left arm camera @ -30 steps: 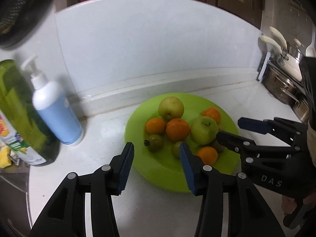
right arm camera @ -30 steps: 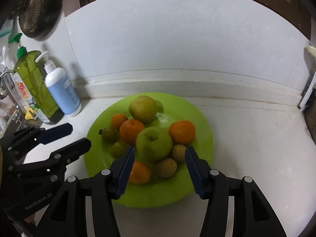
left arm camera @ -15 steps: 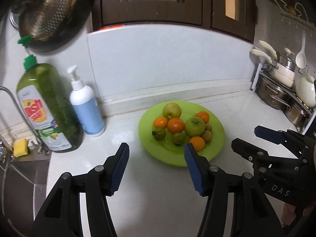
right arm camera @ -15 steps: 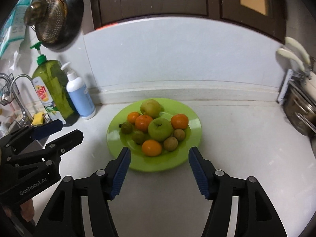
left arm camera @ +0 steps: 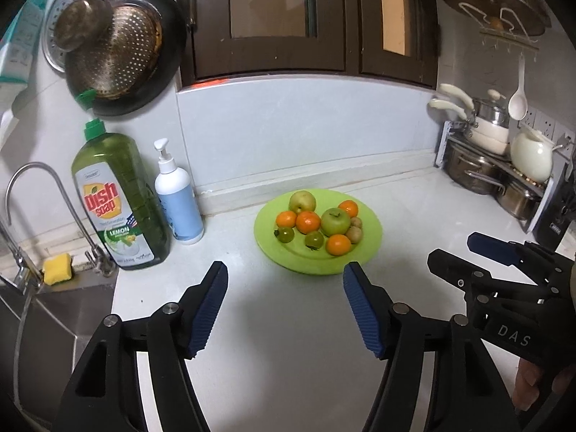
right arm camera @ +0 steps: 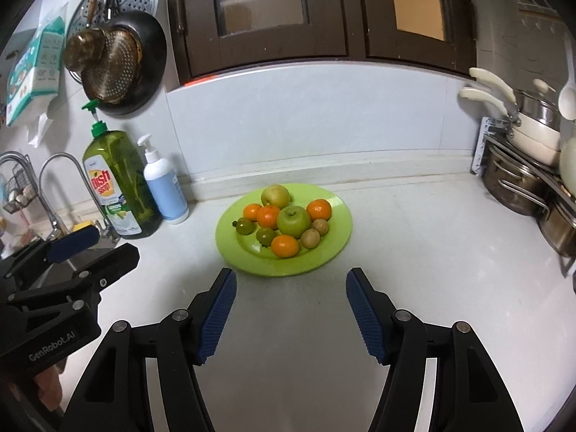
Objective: Organize fruits
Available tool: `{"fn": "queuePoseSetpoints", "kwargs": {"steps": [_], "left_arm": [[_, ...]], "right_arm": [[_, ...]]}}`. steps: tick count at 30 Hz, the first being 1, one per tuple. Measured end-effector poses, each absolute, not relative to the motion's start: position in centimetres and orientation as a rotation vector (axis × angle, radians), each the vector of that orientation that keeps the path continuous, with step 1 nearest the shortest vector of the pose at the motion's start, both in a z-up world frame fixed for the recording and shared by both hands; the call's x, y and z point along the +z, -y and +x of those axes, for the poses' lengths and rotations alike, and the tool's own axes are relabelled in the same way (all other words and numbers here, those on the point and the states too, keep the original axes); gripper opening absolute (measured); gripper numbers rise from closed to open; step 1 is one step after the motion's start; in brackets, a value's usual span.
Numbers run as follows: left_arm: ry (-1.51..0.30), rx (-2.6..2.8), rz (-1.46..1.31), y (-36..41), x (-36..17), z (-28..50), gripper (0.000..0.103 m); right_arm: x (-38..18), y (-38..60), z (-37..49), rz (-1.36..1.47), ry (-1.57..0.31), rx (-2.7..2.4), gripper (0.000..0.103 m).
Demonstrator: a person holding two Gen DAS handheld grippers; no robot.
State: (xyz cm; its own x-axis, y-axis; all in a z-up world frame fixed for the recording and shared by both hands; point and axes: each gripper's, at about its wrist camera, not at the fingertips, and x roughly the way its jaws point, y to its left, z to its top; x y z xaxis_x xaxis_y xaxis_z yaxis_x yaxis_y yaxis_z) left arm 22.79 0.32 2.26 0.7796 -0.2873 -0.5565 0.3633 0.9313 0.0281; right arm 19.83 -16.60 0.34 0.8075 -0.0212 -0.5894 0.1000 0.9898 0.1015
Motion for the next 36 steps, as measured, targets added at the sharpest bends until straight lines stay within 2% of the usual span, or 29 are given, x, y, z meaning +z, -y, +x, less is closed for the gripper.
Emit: {"fn": "queuePoseSetpoints", "kwargs": {"steps": [7,12,15,19,27,36], "left_arm": [[-0.543,-0.307,0.119,0.0,3.0,18.2,0.077],[-0.522,-0.272,0.102,0.3,3.3,14.5,0.086],[-0.515,-0.257,0.093,0.4,3.4,12.2,0.088],[-0.506,-0.237,0.094,0.5,3.4,9.5,0.096],[-0.488,-0.223,0.096,0.5,3.5,5.6,0.103],[-0.467,-0.195,0.087,0.3,4.3,2.9,0.103]], "right_arm": [[1.5,17.3,15.7,0.133,-0.611,-0.036,0.064],[2.0,17.8,12.5,0.116,-0.597,-0.026,0.073],[2.2,18.1,10.6,0.108,-0.587,-0.021,0.075],[2.3,18.3,7.9,0.101,-0.574,-0.017,0.076],[2.5,18.5,3.7,0.089,-0.559,-0.022,0.077],[2.9,18.6,1.2,0.077,-0.538,-0.008,0.077]]}}
